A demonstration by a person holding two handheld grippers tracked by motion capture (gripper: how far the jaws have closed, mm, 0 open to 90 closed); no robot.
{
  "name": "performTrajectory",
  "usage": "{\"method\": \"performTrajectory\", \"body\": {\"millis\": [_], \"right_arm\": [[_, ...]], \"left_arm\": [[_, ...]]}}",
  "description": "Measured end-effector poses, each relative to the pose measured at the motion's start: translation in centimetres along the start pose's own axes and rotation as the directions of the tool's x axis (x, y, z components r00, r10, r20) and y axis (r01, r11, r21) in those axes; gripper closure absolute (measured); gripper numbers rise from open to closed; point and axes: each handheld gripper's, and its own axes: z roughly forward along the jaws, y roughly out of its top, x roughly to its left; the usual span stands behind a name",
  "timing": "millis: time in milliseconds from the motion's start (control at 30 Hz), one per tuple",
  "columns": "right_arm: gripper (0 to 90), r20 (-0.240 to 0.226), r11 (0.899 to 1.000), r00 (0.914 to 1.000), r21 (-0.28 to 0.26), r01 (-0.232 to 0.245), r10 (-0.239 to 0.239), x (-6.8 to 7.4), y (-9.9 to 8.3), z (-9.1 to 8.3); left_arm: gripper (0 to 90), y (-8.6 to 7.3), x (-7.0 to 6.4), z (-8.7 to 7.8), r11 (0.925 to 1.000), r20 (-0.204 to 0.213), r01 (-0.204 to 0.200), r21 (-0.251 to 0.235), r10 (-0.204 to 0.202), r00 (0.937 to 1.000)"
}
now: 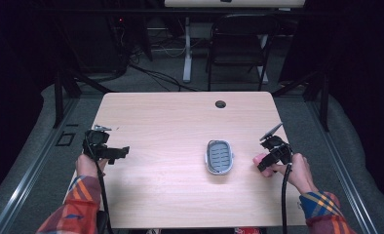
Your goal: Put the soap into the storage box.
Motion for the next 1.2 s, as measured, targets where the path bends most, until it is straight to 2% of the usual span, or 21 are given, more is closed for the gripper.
{"method": "performTrajectory", "body": {"millis": [33, 233, 267, 300, 333, 400, 467, 500, 567, 733, 767, 1200], "right_arm": [[37.2, 0.002, 1.0, 0.9999, 0.015, 0.013, -0.013, 0.0, 0.1, -0.2], [37.2, 0.0, 1.0, 0.9998, -0.003, 0.019, -0.019, 0.5, 0.2, -0.6], [37.3, -0.001, 0.999, 0.9993, 0.006, 0.036, -0.036, 0.5, 0.3, -0.8], [37.3, -0.01, 1.0, 0.9997, -0.011, 0.023, -0.023, 0.6, 0.3, -0.8], [37.2, -0.008, 0.999, 0.9993, 0.007, 0.038, -0.038, 0.5, 0.4, -1.0], [37.3, -0.013, 1.0, 0.9995, -0.01, 0.027, -0.027, 0.6, 0.4, -1.0], [37.3, -0.014, 0.999, 0.9988, 0.018, 0.048, -0.047, 0.4, 0.5, -1.4], [37.3, -0.017, 1.0, 0.9996, -0.012, 0.02, -0.02, 0.6, 0.4, -1.3], [37.3, -0.027, 0.999, 0.9993, -0.022, 0.024, -0.024, 0.6, 0.4, -1.5], [37.3, -0.02, 0.999, 0.9986, -0.015, 0.048, -0.048, 0.7, 0.7, -2.1], [37.3, -0.02, 0.999, 0.9991, -0.022, 0.037, -0.038, 0.9, 0.8, -2.2], [37.3, -0.028, 0.997, 0.997, -0.032, 0.072, -0.073, 1.9, 2.3, -3.5]], "left_arm": [[0.0, 0.0, 0.0, 0.0, 1.0, -0.003, 0.0, -0.006, 0.0, 1.0], [0.0, -0.1, -0.2, -0.1, 0.9999, 0.003, 0.0, -0.012, 0.0, 1.0], [0.0, -0.1, -0.2, -0.1, 0.9999, 0.005, -0.001, -0.012, 0.001, 1.0], [0.0, -0.1, -0.2, -0.1, 1.0, 0.009, -0.003, -0.008, 0.003, 0.9999], [0.0, -0.1, -0.2, 0.0, 0.9999, 0.008, -0.007, -0.009, 0.007, 0.9999], [0.0, -0.1, -0.2, 0.0, 1.0, 0.011, -0.008, -0.001, 0.008, 0.9999], [0.0, -0.1, -0.2, 0.1, 1.0, 0.008, -0.008, -0.004, 0.008, 0.9999], [0.0, -0.1, -0.2, 0.1, 0.9999, 0.011, -0.011, -0.002, 0.011, 0.9999], [0.0, 0.0, -0.2, 0.2, 1.0, 0.014, -0.01, 0.001, 0.01, 0.9999], [0.0, 0.0, -0.3, 0.2, 0.9999, 0.018, -0.01, -0.002, 0.01, 0.9998], [0.0, -0.1, -0.3, 0.2, 0.9999, 0.019, -0.012, -0.002, 0.012, 0.9997], [0.0, -0.1, -0.3, 0.3, 0.9999, 0.016, -0.011, -0.004, 0.011, 0.9998]]}}
